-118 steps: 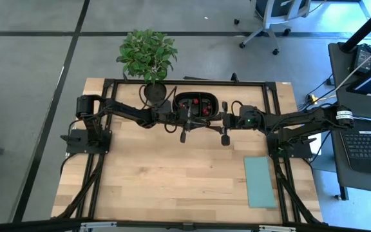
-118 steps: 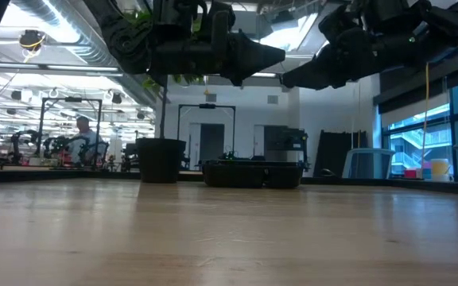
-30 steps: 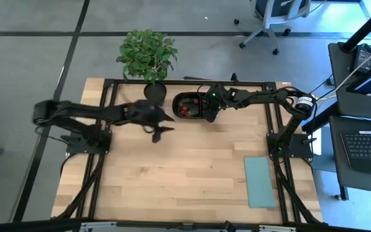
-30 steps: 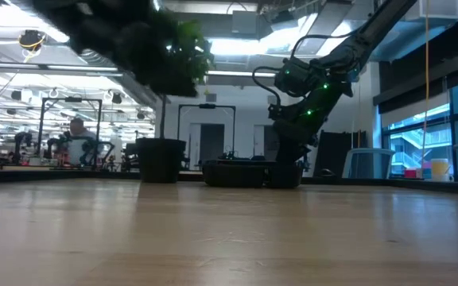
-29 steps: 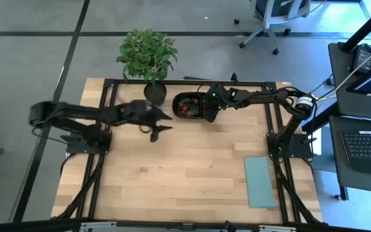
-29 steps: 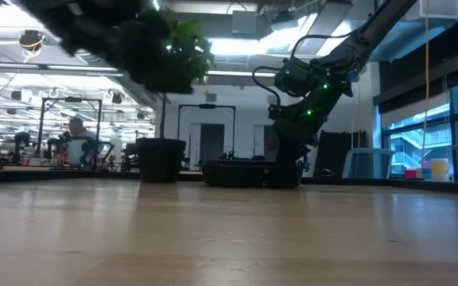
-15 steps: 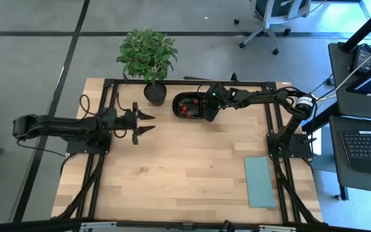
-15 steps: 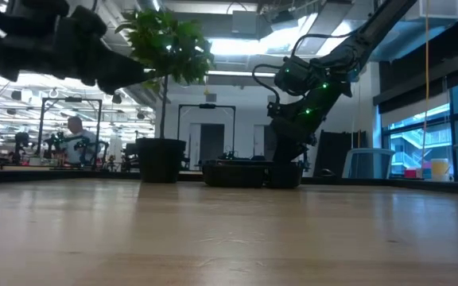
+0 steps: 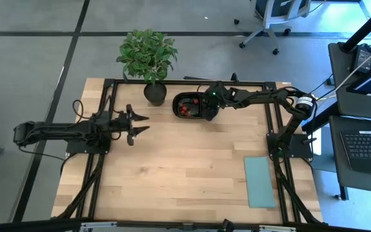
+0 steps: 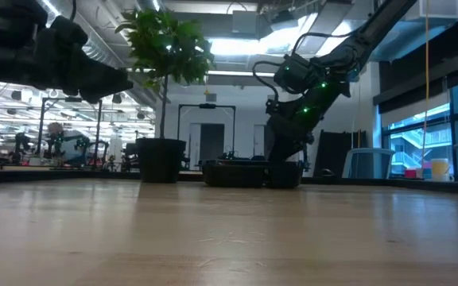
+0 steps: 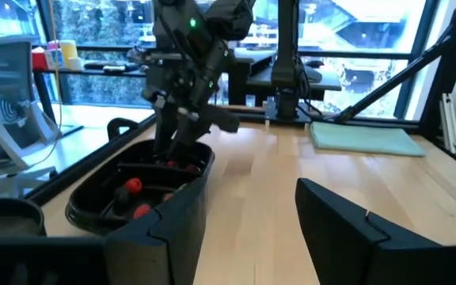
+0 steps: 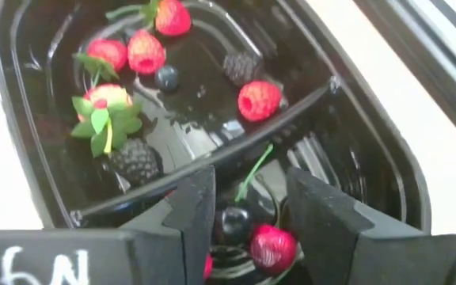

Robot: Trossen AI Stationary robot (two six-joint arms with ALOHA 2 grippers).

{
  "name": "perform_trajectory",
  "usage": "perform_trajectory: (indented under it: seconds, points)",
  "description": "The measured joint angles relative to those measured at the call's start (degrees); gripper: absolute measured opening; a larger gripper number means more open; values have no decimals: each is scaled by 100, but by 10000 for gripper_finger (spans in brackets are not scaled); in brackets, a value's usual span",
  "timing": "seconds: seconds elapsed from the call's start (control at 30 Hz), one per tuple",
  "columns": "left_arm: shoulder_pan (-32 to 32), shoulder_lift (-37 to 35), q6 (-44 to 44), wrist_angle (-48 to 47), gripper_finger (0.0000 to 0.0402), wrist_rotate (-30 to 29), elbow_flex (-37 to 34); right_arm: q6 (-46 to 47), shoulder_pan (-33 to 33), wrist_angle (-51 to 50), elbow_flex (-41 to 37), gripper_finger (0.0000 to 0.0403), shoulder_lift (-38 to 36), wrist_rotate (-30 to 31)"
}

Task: Pick and placing Produce into tupperware
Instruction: Return to Home Position

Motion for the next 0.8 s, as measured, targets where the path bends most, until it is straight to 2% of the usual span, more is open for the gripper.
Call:
perform_trajectory:
  seconds: [0.17,0.27,0.43,0.63,0.8]
  points:
    - [0,-330,-36,-392,186,-6,0,-44,0,112,-4,161,-96,2]
    - [0,-560,26,-526,186,-9,0,-32,-11,185,-67,161,-438,2]
    - [0,-909,37,-795,186,-11,0,-52,-13,274,-477,161,-1553,9]
    - [2,-1324,-79,-1288,186,-142,0,-41,-13,1041,-1652,161,-3092,13]
    - [2,-1760,-94,-1658,186,-146,0,-9,-13,1250,-2562,161,-4070,20]
